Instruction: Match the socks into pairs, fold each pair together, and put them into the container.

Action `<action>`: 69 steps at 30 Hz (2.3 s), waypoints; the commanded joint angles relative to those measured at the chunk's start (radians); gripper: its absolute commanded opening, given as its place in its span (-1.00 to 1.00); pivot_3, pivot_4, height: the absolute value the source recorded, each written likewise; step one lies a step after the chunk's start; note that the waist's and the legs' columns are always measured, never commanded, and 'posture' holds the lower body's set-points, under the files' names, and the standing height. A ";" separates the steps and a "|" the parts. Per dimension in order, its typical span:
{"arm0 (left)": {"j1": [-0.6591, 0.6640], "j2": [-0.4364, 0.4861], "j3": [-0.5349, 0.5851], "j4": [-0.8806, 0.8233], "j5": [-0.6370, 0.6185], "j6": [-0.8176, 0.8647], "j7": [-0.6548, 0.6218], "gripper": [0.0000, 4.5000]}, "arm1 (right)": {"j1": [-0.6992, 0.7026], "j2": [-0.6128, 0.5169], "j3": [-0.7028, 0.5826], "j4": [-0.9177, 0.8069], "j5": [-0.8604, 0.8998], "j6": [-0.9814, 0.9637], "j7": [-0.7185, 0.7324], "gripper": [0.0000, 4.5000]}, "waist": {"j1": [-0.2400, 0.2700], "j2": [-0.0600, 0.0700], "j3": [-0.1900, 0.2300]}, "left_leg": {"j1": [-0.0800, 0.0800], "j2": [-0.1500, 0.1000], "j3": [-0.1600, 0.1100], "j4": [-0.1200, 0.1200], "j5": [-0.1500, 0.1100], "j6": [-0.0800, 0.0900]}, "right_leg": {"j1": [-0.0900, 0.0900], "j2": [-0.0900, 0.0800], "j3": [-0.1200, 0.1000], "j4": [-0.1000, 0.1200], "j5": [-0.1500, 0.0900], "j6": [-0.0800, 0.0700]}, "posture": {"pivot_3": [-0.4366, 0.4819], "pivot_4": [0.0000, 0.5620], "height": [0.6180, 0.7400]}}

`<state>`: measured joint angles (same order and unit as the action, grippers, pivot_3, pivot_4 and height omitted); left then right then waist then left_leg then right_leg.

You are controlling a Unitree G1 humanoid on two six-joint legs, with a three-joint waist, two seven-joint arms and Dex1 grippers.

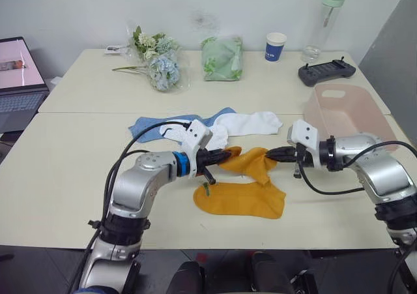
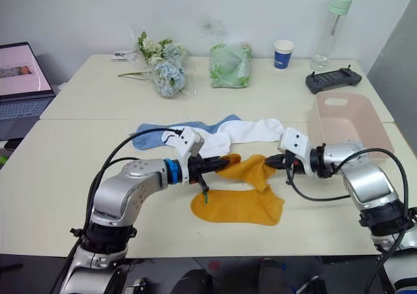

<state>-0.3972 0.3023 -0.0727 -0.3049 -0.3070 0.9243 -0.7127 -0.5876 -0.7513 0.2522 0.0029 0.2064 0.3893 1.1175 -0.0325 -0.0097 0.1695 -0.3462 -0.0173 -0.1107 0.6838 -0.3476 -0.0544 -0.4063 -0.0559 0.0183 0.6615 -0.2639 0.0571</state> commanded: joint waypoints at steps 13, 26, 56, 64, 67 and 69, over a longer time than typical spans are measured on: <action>0.125 -0.034 0.122 -0.087 -0.036 -0.080 0.226 -1.00 | 0.046 0.090 -0.186 0.095 0.029 0.152 -0.147 0.69 | 0.023 0.000 0.000 | -0.001 -0.001 -0.001 -0.001 0.002 -0.004 | 0.000 -0.002 -0.001 -0.003 0.000 0.000 | -0.05 -0.47 1.00; 0.109 0.022 0.087 -0.051 -0.036 -0.132 0.216 -1.00 | 0.166 0.220 -0.148 -0.199 0.128 0.544 -0.353 0.61 | 0.006 0.000 -0.001 | 0.000 -0.001 0.000 -0.002 0.002 -0.004 | 0.000 -0.001 -0.001 0.001 0.000 -0.001 | -0.05 -0.47 1.00; 0.302 -0.106 0.093 -0.169 -0.157 -0.209 0.317 -1.00 | 0.079 -0.027 -0.253 -0.107 0.307 0.684 -0.251 -0.98 | 0.007 0.000 -0.001 | 0.000 -0.002 0.002 -0.002 0.001 0.001 | 0.001 -0.001 -0.001 -0.001 0.000 -0.001 | -0.05 -0.47 1.00; 0.336 -0.221 0.148 -0.045 -0.179 -0.328 0.382 -1.00 | 0.083 0.000 -0.180 -0.053 0.271 0.627 -0.244 -0.98 | 0.007 0.000 -0.001 | -0.001 -0.002 0.003 -0.002 0.003 -0.002 | 0.001 -0.001 -0.001 -0.001 0.000 -0.001 | -0.05 -0.47 1.00; 0.347 -0.235 0.154 -0.026 -0.187 -0.318 0.399 -1.00 | 0.081 0.003 -0.179 -0.042 0.266 0.614 -0.245 -0.98 | 0.009 0.000 -0.001 | -0.001 -0.002 0.003 -0.002 0.003 -0.002 | 0.001 -0.001 -0.001 -0.002 0.000 -0.001 | -0.05 -0.47 1.00; 0.348 -0.226 0.152 -0.022 -0.190 -0.322 0.391 -0.80 | 0.079 0.003 -0.177 -0.036 0.264 0.608 -0.243 -1.00 | 0.009 0.000 -0.001 | -0.001 -0.002 0.003 -0.002 0.003 -0.002 | 0.001 -0.001 -0.001 -0.002 0.000 -0.001 | -0.05 -0.47 1.00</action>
<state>-0.0498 0.0731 0.0668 -0.3039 -0.4867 0.6225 -0.3186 -0.5008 -0.7403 0.0854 -0.0319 0.4826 1.0128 0.8715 -0.0238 -0.0097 0.1682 -0.3472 -0.0194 -0.1078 0.6813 -0.3448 -0.0566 -0.4056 -0.0573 0.0169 0.6592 -0.2635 0.0564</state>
